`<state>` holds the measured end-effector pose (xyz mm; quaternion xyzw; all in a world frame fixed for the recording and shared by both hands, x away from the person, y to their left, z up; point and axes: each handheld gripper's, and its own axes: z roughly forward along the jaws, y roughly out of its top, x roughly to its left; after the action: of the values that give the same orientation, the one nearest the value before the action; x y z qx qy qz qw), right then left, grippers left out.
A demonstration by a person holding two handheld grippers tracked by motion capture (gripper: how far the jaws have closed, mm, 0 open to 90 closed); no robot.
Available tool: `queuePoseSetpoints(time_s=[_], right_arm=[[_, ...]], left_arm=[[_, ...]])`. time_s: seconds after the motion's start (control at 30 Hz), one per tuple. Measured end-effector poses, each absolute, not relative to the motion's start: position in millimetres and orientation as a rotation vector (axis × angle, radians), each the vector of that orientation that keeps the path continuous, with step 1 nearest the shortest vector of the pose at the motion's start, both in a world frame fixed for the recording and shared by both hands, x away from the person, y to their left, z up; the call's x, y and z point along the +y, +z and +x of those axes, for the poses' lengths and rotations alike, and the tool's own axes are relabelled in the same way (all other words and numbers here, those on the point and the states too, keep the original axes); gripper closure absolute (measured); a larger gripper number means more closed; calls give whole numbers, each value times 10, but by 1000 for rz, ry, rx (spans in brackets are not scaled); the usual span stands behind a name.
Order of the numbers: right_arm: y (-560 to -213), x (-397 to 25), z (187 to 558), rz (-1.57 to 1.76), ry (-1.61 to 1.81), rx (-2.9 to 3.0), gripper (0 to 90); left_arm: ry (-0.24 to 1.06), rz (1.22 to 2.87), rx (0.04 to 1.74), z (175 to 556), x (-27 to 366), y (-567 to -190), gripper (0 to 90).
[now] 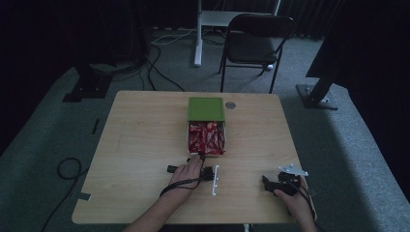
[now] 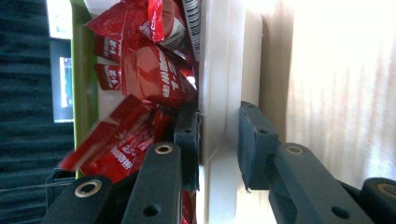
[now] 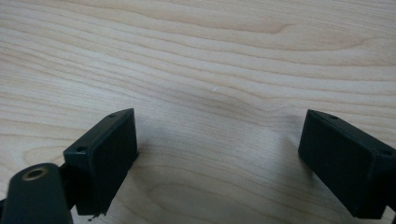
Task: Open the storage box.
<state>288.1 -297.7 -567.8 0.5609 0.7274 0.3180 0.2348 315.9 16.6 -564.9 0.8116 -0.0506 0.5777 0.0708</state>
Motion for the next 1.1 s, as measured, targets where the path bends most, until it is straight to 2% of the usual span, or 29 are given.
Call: queuePoseSetpoints(time_s=[1.1], right_arm=[[-5679, -2977, 2881, 1538, 872, 1997, 109]], left_arm=[[1705, 2455, -187, 2835, 143, -5686, 729]])
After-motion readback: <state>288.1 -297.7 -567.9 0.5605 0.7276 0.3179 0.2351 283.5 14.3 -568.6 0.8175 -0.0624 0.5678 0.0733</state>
